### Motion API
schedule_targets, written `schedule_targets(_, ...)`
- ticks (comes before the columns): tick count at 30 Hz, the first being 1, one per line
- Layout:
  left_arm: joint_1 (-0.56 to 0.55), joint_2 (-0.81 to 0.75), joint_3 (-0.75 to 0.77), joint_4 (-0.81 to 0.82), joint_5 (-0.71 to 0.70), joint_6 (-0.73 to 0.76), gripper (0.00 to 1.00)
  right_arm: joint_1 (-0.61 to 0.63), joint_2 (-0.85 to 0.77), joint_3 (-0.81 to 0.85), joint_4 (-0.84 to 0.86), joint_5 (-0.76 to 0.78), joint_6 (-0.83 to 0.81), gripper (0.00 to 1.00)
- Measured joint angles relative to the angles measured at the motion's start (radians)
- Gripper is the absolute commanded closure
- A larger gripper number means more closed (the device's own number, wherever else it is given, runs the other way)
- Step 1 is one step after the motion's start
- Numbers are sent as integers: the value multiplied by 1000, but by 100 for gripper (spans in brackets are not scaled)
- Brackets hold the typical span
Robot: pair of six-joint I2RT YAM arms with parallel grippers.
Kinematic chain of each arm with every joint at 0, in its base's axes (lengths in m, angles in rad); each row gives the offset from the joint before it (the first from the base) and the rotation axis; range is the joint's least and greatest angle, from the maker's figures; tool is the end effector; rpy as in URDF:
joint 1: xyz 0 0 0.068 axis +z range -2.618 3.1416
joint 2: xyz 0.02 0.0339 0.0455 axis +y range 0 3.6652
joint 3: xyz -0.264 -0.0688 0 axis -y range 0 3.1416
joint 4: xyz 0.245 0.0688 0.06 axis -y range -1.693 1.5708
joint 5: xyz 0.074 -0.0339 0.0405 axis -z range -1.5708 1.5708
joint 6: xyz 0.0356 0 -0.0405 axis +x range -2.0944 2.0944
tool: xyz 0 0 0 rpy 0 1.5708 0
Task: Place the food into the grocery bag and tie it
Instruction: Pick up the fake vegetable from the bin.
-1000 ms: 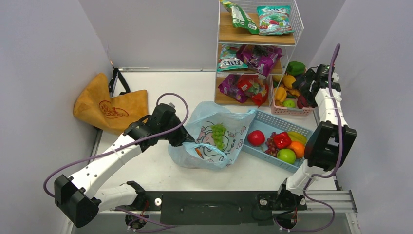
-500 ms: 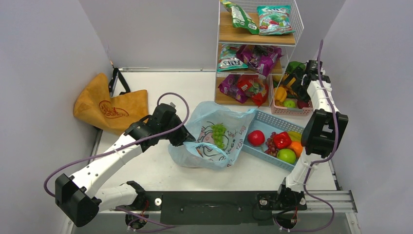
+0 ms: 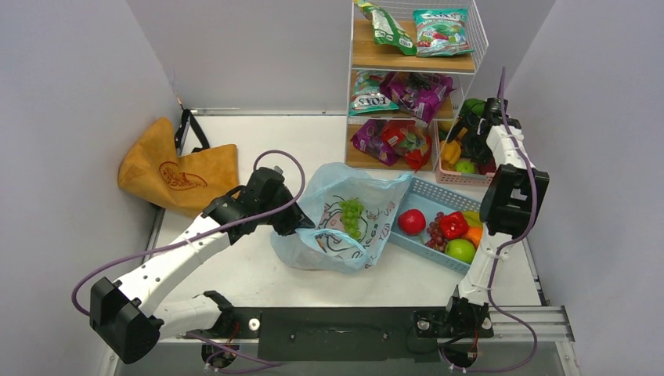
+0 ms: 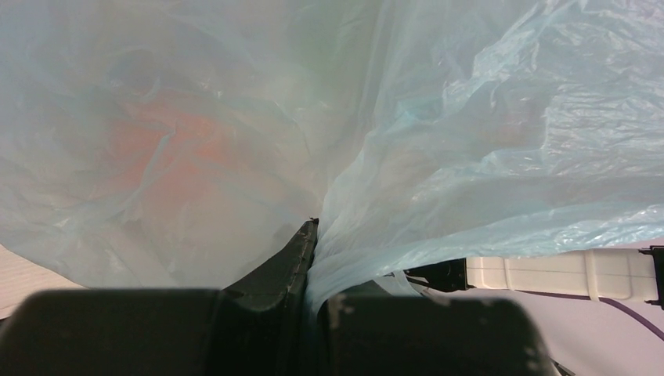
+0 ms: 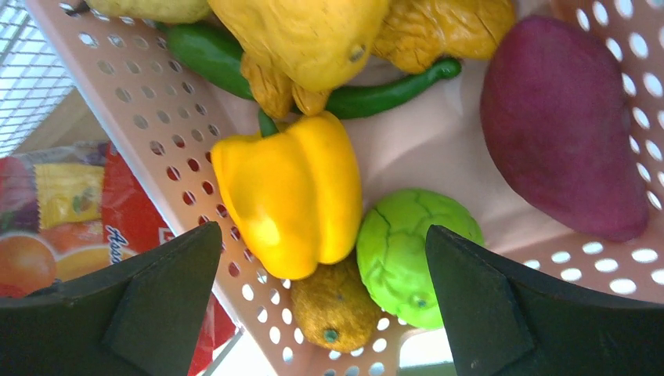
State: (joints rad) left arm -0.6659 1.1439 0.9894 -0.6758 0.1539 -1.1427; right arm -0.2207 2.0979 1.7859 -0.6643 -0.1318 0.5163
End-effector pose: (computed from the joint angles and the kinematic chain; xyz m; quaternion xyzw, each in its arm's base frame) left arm 0.1819 -0.1499 0.2948 -0.1925 0.9098 -0.3279 0.1667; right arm 0.4553 -0.0974 0.2330 0.3257 0.8970 0.1053 0.2798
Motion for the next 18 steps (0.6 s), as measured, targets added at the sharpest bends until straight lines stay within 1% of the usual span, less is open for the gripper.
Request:
schedule_targets(7,0,3,-4,4,0,-1,100,0,70,76,-4,-34,-11,2)
schedule_targets(14,0,29,-4,7,0,-1,100,2,133,108,3,-62,-19,6)
schedule_targets(18,0,46,-4,8,2,0,100,6,143,116,5,-80,-27,10)
